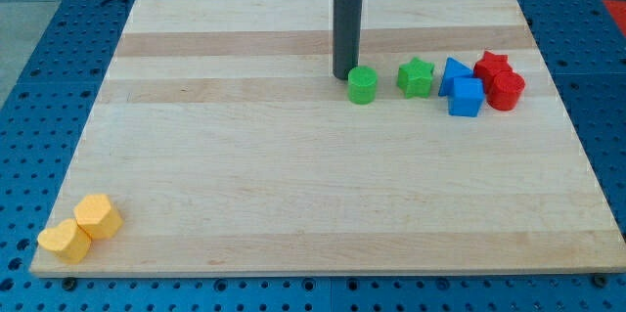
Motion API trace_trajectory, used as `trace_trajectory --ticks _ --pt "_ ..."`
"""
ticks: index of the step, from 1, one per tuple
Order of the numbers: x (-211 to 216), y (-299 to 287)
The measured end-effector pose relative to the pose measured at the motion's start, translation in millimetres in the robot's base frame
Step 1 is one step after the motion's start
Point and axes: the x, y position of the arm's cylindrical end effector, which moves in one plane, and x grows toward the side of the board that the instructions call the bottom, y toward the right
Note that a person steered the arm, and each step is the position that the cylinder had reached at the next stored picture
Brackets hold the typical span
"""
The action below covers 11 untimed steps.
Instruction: Slide green circle towards green star
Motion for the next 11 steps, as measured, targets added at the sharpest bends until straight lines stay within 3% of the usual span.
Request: trace_trajectory --ticks 4,11 --pt "7.3 32.7" --pt "12.8 25.6"
